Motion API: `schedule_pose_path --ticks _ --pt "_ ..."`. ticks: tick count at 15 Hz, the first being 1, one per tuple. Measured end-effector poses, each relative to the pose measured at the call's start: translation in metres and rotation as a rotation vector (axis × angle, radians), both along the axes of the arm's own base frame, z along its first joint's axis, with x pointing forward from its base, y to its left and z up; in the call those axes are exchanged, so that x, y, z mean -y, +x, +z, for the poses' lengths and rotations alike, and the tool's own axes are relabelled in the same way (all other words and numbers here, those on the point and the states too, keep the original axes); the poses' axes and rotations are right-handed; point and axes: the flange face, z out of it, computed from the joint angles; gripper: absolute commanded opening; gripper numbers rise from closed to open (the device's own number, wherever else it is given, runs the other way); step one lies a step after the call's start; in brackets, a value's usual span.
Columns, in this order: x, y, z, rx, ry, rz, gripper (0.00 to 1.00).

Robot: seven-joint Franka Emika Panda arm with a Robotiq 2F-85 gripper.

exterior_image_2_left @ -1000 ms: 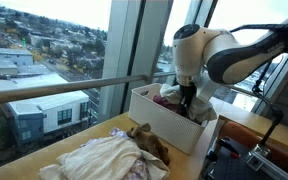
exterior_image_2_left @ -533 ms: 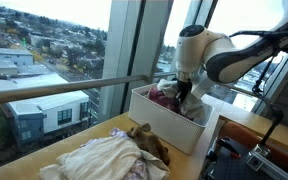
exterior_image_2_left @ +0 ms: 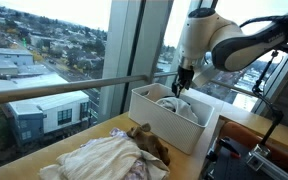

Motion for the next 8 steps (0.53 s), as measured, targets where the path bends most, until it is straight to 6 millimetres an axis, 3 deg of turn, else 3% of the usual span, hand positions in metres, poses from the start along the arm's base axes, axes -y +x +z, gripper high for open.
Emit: schedule_pose_path --ticks 2,4,6,8 --pt "-0.021 -0.009 0.03 0.046 0.02 0.032 1.0" --pt "-0.058 -0.022 0.063 0.096 0.041 0.095 1.0" --pt "-0.11 -0.038 0.084 0.131 0.077 0.168 1.0" --pt "-0.166 -0.053 0.086 0.152 0.119 0.242 1.0"
